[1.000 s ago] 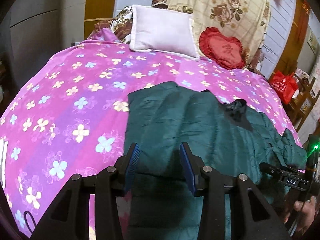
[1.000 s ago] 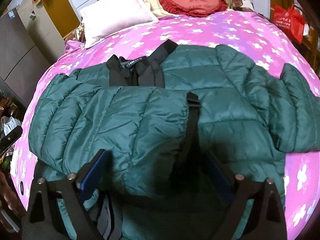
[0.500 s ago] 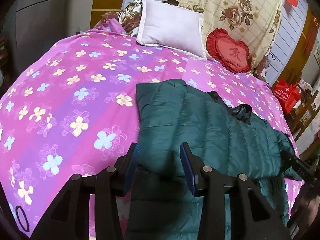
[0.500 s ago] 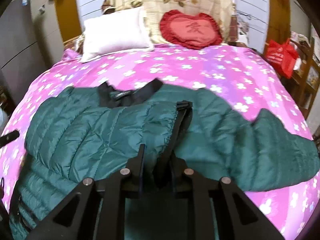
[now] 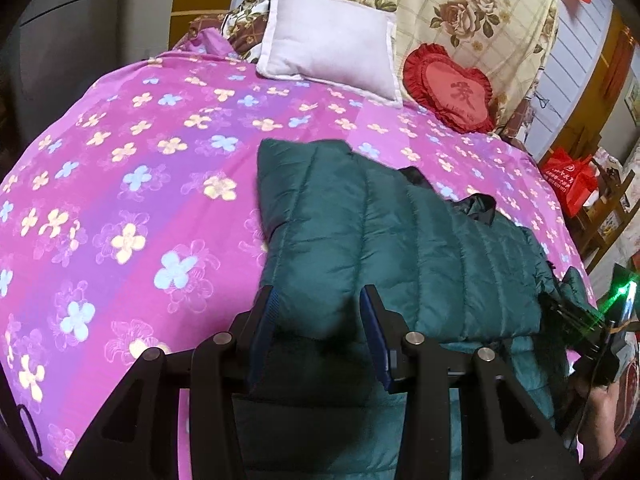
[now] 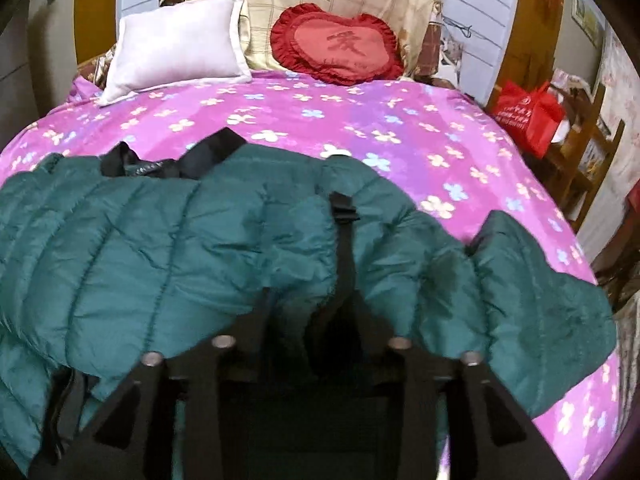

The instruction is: Fold large clothes

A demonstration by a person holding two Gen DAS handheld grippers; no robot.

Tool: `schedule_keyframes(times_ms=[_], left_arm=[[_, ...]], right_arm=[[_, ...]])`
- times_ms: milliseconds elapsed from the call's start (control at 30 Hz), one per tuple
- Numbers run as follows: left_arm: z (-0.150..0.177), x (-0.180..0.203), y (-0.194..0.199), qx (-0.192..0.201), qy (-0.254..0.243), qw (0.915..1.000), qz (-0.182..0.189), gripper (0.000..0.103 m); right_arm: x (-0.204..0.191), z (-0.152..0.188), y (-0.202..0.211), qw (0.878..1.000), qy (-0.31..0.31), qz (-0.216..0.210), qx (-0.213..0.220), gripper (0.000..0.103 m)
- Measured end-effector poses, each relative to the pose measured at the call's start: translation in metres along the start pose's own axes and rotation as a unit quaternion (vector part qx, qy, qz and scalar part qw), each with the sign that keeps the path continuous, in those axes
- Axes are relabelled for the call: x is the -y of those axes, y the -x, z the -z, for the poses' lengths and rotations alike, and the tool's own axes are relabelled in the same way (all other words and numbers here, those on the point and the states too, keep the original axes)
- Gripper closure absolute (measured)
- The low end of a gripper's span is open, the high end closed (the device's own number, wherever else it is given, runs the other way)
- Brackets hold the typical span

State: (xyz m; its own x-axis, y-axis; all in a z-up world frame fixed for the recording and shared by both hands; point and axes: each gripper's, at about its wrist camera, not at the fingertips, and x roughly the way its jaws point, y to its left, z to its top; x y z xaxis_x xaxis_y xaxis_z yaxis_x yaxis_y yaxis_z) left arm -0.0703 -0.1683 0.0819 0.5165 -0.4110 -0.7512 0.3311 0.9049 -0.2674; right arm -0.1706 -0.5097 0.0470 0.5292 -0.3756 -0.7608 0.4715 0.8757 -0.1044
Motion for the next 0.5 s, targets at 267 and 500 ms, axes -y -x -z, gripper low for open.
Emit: schedule_keyframes(times_ms=[267,500], left_arm=[[-0.009,0.018,-0.001,0.010,-0.018,0.9998,-0.002,0.071],[-0.010,0.032,-0.010,0.013,-0.030,0.9993,-0.015,0.071]], right_arm=[[0.007,-0.006,0.053,0.998,-0.005,-0.055,0.024,0.047],[-0.015,-0.006,0.048,0.995,0.003,-0.098,0.007,0.046]])
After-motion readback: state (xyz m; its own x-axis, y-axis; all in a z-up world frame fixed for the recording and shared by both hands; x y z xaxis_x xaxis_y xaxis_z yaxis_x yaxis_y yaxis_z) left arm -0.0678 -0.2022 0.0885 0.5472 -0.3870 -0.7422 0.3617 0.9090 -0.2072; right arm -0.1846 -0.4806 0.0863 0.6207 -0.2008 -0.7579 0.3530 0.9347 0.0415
